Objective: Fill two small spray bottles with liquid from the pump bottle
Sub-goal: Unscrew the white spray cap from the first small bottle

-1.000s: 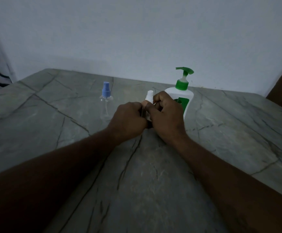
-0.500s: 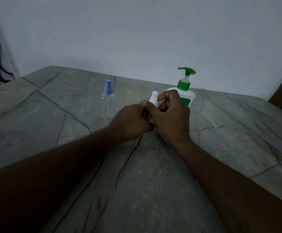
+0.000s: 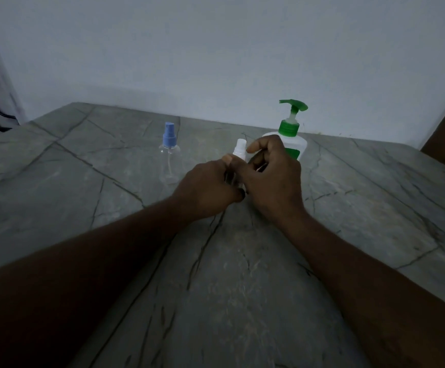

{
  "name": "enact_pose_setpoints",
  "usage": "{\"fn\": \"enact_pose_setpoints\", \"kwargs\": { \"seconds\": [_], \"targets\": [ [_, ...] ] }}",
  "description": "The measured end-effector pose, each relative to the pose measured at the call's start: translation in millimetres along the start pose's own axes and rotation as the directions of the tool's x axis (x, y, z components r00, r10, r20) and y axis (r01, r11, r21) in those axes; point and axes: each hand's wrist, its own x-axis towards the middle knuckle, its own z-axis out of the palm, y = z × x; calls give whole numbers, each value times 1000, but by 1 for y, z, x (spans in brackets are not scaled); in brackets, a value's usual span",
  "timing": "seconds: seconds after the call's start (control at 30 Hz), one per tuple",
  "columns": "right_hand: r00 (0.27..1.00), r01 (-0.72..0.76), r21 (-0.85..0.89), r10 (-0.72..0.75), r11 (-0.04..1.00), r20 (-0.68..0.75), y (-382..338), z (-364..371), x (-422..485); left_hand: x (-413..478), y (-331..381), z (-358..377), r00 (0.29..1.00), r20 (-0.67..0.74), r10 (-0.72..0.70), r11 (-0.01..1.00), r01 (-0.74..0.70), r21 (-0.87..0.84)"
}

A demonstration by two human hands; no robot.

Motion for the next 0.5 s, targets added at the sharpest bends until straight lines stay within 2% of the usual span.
{"fn": "enact_pose_setpoints", "kwargs": {
  "seconds": [0.33, 0.5],
  "targets": [
    [997, 79, -44, -79, 996, -1, 3, 0, -1, 1, 0, 1, 1000, 4, 18, 1000, -18, -7],
    [998, 56, 35, -56, 998, -12, 0, -3, 1, 1, -1, 1, 1000, 5, 28, 1000, -27, -14]
  ]
}}
